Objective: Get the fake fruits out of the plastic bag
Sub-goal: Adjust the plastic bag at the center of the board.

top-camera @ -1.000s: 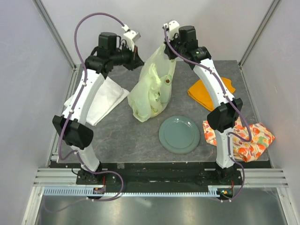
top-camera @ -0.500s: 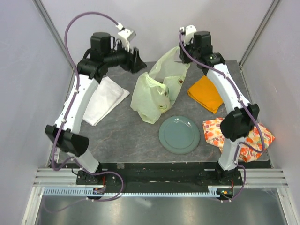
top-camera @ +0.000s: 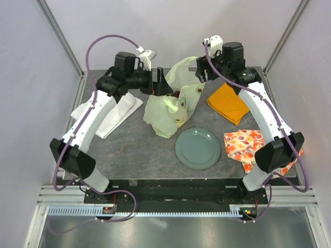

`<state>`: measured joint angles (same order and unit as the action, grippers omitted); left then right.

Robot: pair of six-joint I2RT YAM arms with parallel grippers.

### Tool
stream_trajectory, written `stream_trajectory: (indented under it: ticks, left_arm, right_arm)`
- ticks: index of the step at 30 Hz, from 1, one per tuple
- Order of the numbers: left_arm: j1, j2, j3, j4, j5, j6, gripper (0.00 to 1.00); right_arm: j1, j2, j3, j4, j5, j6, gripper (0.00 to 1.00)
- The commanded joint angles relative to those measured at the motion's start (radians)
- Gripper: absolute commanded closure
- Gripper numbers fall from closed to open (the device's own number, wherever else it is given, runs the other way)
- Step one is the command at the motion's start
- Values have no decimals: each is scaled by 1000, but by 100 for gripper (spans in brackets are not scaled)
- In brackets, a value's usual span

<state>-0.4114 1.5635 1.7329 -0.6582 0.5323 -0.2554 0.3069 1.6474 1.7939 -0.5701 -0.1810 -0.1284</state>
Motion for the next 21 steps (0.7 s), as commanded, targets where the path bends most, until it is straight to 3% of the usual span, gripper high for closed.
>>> stream_trajectory:
  ticks: [1,2,3,5,6,7,9,10,15,17,21]
  left_arm:
    - [-20,81,-52,-13,-8,-76,2]
    - [-20,92,-50,-24,-21,-65,7]
    - [-14,118,-49,-35,-26,-29,28]
    - [-1,145,-15,-82,-63,11,62]
    - [26,186,10,-105,-77,45,97]
    - [45,210,33,-115,-86,59,98]
    - [104,249,132,-116,-117,86,98]
    - [118,297,180,-118,-136,100,98]
    - [146,440,577,-90,-213,191,98]
    - [141,461,670,-64,-218,206,98]
    - [128,442,697,-44,-198,242,98]
  right_arm:
    - [15,67,42,15,-21,-23,25]
    - [23,98,51,15,-18,-28,26]
    - [26,116,62,15,-3,-30,29]
    - [29,167,100,18,12,-28,49]
    - [29,184,119,25,18,-27,59]
    - [29,202,169,32,38,-25,78]
    - [28,285,257,42,60,-20,97]
    - [26,320,374,45,99,-16,100]
    - [11,503,694,134,205,-14,100]
    - [-3,511,719,183,244,-17,100]
    - [-17,454,650,193,245,-51,100]
